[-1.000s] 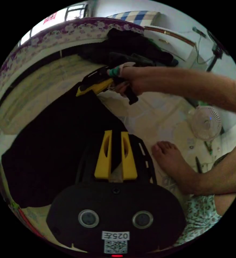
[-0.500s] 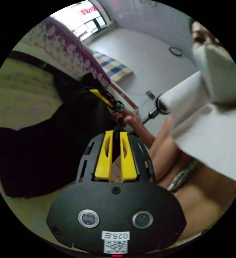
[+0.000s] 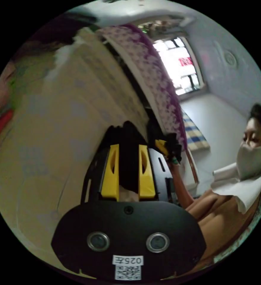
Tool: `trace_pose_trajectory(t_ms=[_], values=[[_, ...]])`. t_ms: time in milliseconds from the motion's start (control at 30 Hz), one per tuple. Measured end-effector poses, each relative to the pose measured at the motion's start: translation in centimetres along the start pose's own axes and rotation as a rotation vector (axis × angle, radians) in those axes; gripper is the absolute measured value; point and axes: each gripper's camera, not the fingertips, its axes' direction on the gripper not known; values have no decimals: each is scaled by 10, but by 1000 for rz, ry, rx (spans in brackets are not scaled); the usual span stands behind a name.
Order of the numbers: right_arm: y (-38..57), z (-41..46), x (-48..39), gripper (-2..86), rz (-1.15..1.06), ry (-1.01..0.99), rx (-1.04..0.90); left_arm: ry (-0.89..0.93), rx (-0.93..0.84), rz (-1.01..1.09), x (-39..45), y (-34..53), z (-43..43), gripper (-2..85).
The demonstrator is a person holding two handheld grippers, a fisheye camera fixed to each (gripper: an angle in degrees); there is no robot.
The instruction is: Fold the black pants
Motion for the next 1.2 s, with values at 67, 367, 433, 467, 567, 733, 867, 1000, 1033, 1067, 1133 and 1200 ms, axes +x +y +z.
trace_pose_trajectory(t_ms=[67, 367, 433, 467, 567, 733, 867, 1000, 1033, 1067, 1133, 1200], values=[[7, -6, -27, 0, -84, 146, 38, -4, -74, 175, 55, -29, 33, 45], [-19, 159, 5, -7, -113, 416, -367, -619, -332, 487, 49, -60, 187, -4], [-22, 130, 3, -3, -119, 243, -324, -581, -371, 394, 56, -76, 167, 0], [-19, 117, 3, 0, -104, 205, -276, -565, -373, 354, 54, -80, 160, 2], [15, 51, 20, 74, 18, 88, -56, -414, -415, 183, 44, -102, 128, 90], [106, 3, 102, 202, 410, 13, -33, -465, -651, 133, 41, -119, 113, 167], [124, 21, 136, 202, 480, -118, -7, -347, -763, 75, 29, -130, 123, 157], [87, 70, 167, 148, 532, -242, -123, -247, -827, 52, 18, -148, 108, 127], [81, 71, 174, 134, 538, -236, -155, -249, -821, 26, 18, -148, 100, 117], [79, 70, 178, 129, 547, -242, -171, -243, -818, 18, 18, -147, 95, 112], [80, 65, 193, 115, 631, -343, -249, -194, -774, -16, 19, -130, 73, 99], [84, 56, 197, 110, 696, -376, -327, -127, -730, -61, 20, -104, 54, 89]])
